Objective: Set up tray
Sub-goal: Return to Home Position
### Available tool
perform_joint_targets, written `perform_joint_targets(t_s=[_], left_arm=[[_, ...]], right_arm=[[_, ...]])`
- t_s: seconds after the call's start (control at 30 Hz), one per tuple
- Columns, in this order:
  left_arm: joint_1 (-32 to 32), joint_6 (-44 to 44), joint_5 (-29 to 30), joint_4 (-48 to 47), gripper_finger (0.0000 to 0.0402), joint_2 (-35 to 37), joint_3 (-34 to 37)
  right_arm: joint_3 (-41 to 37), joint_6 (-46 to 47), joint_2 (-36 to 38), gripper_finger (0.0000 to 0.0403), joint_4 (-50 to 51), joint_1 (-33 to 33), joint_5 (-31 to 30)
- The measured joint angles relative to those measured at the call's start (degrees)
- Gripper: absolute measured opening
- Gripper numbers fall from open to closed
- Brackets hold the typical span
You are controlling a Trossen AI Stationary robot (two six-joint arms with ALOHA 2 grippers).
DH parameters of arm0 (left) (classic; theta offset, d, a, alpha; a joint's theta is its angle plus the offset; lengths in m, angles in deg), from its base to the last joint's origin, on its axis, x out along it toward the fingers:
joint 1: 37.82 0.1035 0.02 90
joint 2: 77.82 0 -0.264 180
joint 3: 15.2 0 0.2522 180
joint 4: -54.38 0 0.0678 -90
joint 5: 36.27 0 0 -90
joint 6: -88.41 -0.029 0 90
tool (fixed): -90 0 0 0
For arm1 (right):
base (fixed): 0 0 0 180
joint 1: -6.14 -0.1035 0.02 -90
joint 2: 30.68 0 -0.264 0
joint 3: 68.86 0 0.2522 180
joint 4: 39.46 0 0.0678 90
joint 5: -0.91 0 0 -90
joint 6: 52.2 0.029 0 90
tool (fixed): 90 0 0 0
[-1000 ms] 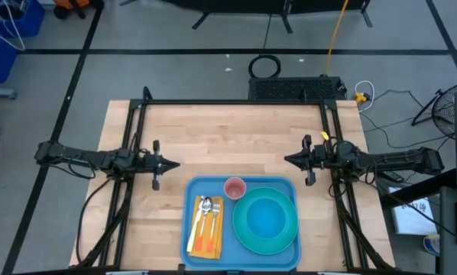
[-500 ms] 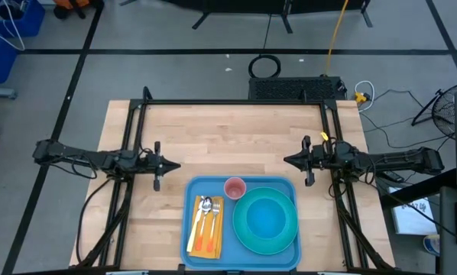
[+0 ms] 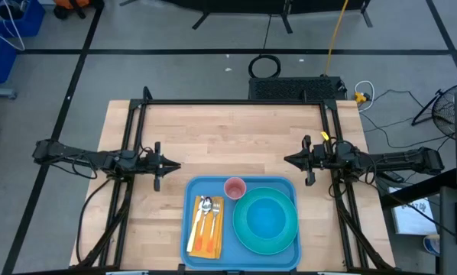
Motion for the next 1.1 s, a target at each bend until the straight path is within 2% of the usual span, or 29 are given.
perform_joint_targets(t_s=[0.3,0.57,0.7,1.1], left_arm=[[0.00,4.09,-3.41,-0.22,0.0025,0.00,0.05],[0.02,2.27,-1.86,0.06,0.0005,0.00,0.07],[0.01,2.05,-3.55,0.06,0.0003,0.00,0.07],[0.00,2.38,-4.39,1.39,0.0050,0.00,0.15]], right_arm=[[0.00,-0.43,0.00,0.0000,-0.76,0.00,0.00],[-0.01,-0.30,0.02,0.0000,-0.49,-0.02,0.07],[0.00,-0.28,0.00,0.0000,-0.08,0.00,0.13],[-0.02,-0.28,0.00,0.0000,0.27,0.00,0.17]])
